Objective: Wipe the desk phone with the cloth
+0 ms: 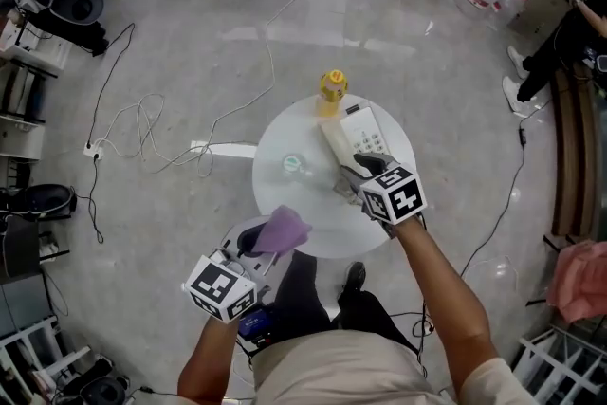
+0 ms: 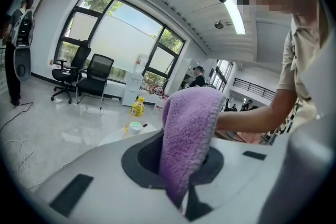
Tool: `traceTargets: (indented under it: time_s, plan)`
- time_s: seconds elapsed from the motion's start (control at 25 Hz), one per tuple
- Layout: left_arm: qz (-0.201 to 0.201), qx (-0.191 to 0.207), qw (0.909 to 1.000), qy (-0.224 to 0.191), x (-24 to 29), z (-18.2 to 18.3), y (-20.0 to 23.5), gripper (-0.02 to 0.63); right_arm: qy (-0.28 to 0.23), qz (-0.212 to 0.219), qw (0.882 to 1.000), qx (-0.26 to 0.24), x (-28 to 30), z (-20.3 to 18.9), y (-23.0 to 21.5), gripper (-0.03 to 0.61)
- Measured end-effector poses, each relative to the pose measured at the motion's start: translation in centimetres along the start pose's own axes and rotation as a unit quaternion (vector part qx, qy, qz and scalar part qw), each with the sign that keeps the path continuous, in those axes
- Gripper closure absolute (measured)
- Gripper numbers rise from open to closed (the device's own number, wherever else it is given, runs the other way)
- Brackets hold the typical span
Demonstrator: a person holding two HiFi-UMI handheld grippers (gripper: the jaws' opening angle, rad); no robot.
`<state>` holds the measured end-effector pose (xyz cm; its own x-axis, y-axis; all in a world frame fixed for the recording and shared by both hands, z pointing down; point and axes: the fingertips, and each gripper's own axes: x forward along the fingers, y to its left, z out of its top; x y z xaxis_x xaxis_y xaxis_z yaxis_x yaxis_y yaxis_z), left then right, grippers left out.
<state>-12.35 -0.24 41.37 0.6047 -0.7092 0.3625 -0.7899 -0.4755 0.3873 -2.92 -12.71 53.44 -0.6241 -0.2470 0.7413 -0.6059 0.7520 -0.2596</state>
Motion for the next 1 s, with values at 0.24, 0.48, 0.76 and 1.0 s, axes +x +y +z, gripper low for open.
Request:
traceTargets:
  time_s: [0.24, 0.48, 0.76, 1.0]
  plan:
    - [-0.008, -0.014, 0.9998, 0.014, 1.2, -1.8, 1.1, 0.578, 0.047, -0.022, 0.999, -0.013, 4.1, -1.7, -2.2, 0.355]
    - [-0.017, -0.021, 0.9994, 0.022, 2.6, -2.0, 1.5, 0.578, 0.089, -0.040, 0.995, -0.003, 6.8, -3.9, -5.0, 0.314]
    - [-0.026, -0.027, 0.9988, 0.032, 3.5, -3.5, 1.4, 0.578, 0.119, -0.034, 0.992, -0.001, 9.0, -6.1, -6.1, 0.311]
    - [-0.026, -0.031, 0.9983, 0.041, 3.5, -4.6, 1.9, 0.578, 0.140, -0.041, 0.989, 0.004, 10.7, -7.5, -6.7, 0.314]
